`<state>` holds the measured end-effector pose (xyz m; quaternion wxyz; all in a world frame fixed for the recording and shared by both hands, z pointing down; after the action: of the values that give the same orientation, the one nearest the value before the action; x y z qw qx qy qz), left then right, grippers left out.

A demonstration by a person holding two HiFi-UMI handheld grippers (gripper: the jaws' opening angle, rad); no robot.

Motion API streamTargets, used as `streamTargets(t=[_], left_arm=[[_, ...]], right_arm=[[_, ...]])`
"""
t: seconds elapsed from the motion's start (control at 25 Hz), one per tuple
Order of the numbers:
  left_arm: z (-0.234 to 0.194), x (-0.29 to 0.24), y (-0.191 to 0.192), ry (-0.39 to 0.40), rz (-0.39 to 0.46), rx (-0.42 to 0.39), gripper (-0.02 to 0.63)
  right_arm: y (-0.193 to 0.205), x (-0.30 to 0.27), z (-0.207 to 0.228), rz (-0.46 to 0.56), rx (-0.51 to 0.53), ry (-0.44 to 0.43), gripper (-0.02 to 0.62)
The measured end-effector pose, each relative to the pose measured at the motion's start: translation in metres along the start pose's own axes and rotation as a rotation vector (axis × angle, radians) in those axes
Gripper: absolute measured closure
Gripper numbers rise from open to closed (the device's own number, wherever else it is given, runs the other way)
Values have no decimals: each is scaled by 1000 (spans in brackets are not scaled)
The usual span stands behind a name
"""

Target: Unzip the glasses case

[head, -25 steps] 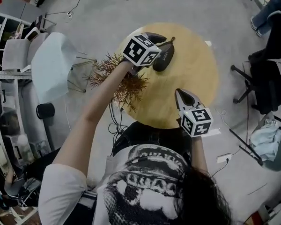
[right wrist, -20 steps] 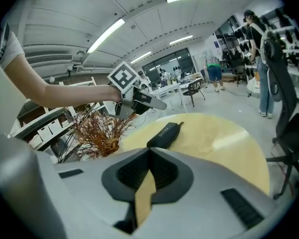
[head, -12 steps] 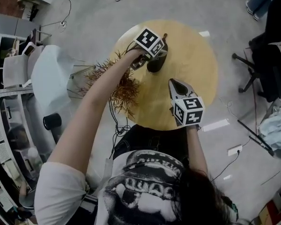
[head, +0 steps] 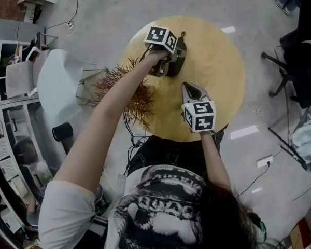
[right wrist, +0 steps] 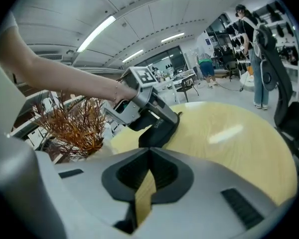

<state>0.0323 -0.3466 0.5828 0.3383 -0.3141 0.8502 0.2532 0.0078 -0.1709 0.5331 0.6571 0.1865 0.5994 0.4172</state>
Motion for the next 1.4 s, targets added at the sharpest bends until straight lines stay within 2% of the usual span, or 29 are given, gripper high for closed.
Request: streamTargets(t=[0.12, 0.2, 0.28, 0.44, 0.52, 0.64, 0.76, 0.84, 0.96, 1.04, 1.12, 1.24, 1.4], left_arm=[[-3, 1, 2, 10, 0, 71, 292], [-3, 1, 4, 15, 3, 110, 293], [-3, 0, 5, 42, 34, 195, 293], [-2, -3, 6, 146, 130, 409, 296], [-2, -3, 6, 175, 157, 458, 296], [-2, -4, 6, 184, 156, 469, 296], [-2, -6, 6, 199, 159, 492, 296], [-2, -7, 7, 229, 174, 541, 296], [-3, -7, 8, 277, 194, 603, 296], [-3, -5, 8, 289, 200, 611, 296], [-1, -4, 8, 293, 206, 610, 296], [-4, -5, 7, 274, 204, 580, 296], [-6, -3, 4, 238, 202, 538, 295]], right_arm=[[8, -13, -13, 5, 76, 35, 593], [16, -22, -25, -19, 111, 41, 547], [23, -32, -34, -44, 141, 58, 520], [24, -43, -30, -55, 153, 175, 478], [24, -46, -21, -69, 131, 240, 449], [26, -50, -7, -95, 127, 324, 446], [31, -57, -1, -135, 126, 328, 445], [31, -61, 0, -147, 128, 325, 448], [29, -62, 2, -139, 110, 356, 492], [28, -63, 6, -133, 77, 374, 563], [27, -63, 8, -131, 67, 364, 565], [27, -61, 9, -136, 114, 349, 571], [26, -58, 9, -143, 255, 365, 571]])
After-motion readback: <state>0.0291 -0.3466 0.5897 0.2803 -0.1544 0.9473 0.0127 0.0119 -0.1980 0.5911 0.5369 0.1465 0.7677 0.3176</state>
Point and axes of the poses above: the fingertips, and each gripper's own axes: x backward along the fingers, z to its right, y out of its underside, the point moved 4 cm from there along x, backward along the fingers, and after that the axes turned 15 degrees about y, right-handed, at the moved point
